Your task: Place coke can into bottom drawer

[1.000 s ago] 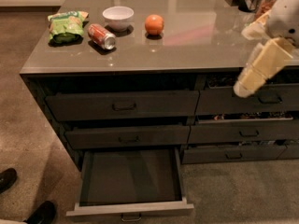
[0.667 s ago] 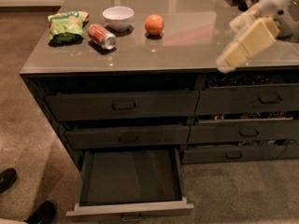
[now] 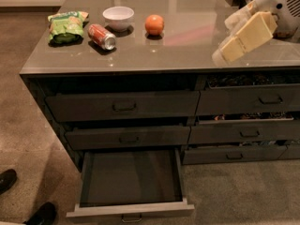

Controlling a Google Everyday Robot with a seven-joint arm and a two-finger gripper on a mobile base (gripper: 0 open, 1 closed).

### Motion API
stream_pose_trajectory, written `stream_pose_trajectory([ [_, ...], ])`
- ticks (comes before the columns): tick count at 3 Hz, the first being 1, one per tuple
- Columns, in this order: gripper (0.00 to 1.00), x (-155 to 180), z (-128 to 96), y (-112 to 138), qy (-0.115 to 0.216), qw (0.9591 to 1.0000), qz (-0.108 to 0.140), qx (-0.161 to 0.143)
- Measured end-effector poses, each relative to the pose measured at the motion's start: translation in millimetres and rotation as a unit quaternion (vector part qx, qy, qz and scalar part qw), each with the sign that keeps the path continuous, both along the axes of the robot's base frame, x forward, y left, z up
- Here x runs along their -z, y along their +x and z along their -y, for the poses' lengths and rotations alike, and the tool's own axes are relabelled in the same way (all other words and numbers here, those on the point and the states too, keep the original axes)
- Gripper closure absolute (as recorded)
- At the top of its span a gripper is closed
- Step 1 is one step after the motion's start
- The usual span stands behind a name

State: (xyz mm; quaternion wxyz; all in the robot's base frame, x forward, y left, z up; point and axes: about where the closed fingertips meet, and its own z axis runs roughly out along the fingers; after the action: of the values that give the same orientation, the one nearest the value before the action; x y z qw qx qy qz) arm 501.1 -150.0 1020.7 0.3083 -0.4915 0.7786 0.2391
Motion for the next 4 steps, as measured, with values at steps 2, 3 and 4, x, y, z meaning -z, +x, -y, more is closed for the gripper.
stream_pose_trajectory([
  [2, 0.0, -5.6, -2.8, 6.2, 0.081, 0.9933, 0.013, 0.082],
  [3, 0.0, -18.3, -28.5, 27.0, 0.115, 0.9834, 0.031, 0.136],
  [4, 0.0, -48.2, -54.6, 69.7, 0.135, 0.9695, 0.073, 0.191],
])
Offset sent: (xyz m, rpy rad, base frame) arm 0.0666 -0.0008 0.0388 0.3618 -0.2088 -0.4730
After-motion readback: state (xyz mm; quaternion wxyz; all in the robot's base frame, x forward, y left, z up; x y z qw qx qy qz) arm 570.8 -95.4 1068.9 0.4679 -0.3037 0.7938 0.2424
